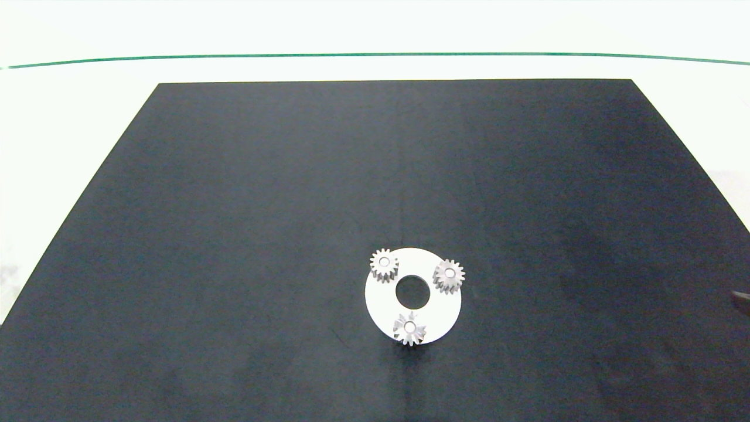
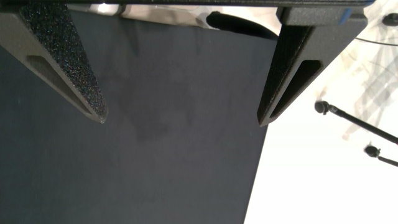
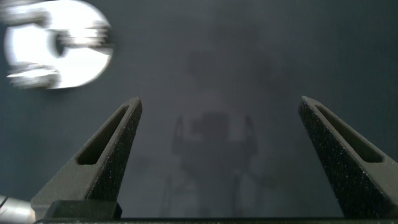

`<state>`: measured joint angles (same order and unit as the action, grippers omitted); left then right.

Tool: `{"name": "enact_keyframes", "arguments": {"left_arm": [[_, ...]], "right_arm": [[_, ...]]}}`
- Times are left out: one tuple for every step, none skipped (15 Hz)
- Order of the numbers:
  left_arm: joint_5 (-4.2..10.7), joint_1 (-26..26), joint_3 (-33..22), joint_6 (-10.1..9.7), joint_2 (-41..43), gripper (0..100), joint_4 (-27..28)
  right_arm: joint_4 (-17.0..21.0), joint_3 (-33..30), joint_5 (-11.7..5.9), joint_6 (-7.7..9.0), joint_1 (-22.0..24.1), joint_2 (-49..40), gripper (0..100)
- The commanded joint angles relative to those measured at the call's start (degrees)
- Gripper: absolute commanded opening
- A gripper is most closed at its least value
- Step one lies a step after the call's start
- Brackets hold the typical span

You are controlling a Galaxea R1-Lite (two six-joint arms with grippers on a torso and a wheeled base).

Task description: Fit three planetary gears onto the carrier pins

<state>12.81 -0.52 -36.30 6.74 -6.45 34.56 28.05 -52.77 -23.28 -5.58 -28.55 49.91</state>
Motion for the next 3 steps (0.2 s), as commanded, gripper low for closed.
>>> {"name": "enact_keyframes", "arguments": {"left_arm": [[-0.07, 0.0, 0.7, 0.11, 1.3, 100, 0.2], [-0.42, -0.2, 0.7, 0.2, 1.4, 100, 0.2], [-1.65, -0.6, 0.7, 0.11, 1.6, 100, 0.2]], "right_arm": [[6.8, 3.2, -0.09, 0.13, 14.9, -18.8, 100], [8.4, 3.3, -0.09, 0.13, 17.4, -22.2, 100], [9.7, 3.6, -0.09, 0.31, 19.0, -25.4, 100]]}}
